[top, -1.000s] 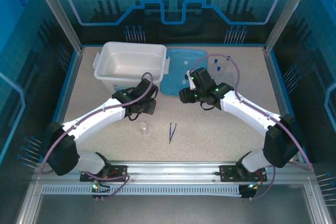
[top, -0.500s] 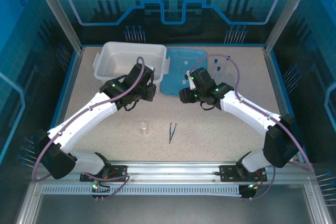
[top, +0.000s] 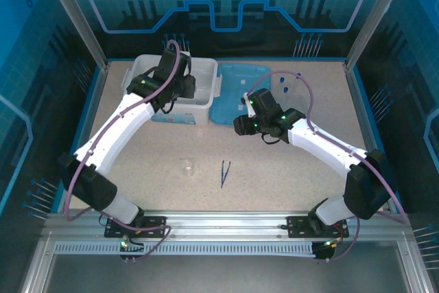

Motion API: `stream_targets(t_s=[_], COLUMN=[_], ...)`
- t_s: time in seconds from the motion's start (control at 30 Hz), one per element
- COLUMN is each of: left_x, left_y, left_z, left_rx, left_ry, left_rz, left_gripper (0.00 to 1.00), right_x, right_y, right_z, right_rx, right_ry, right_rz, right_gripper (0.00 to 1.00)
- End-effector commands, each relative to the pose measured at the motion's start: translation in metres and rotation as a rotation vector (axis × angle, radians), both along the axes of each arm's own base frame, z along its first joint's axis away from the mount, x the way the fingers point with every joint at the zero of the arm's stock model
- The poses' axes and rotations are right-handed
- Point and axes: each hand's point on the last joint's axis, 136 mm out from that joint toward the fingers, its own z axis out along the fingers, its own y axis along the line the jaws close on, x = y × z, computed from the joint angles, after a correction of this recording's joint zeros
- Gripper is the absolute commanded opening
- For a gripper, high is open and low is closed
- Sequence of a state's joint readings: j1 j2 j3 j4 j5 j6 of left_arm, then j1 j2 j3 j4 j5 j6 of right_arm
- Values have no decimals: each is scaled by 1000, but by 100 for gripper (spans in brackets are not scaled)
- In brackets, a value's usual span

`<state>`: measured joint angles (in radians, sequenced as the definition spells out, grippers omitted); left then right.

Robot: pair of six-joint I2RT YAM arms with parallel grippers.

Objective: Organize the chemistry lab equipment

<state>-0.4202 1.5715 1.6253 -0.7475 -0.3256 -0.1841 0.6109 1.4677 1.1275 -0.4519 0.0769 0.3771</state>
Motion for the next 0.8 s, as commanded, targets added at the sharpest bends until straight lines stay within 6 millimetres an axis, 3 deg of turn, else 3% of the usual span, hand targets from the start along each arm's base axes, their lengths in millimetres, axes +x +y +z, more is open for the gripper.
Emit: stream_targets(t_s=[0.0, 0.43, 0.77], left_x=[27, 99, 126], left_y=[3, 16, 15], left_z=[0, -62, -103], left_rx=[-1, 10, 6], left_ry=[-28, 60, 120], left_rz=[12, 70, 70], left_gripper=[31, 31, 31], right_x=[7, 2, -3], right_y=[3, -5, -14], right_z=[12, 18, 22], right_rx=[28, 22, 3], right_ry=[-17, -19, -23], right_rz=[0, -13, -30], right_gripper=[53, 53, 53])
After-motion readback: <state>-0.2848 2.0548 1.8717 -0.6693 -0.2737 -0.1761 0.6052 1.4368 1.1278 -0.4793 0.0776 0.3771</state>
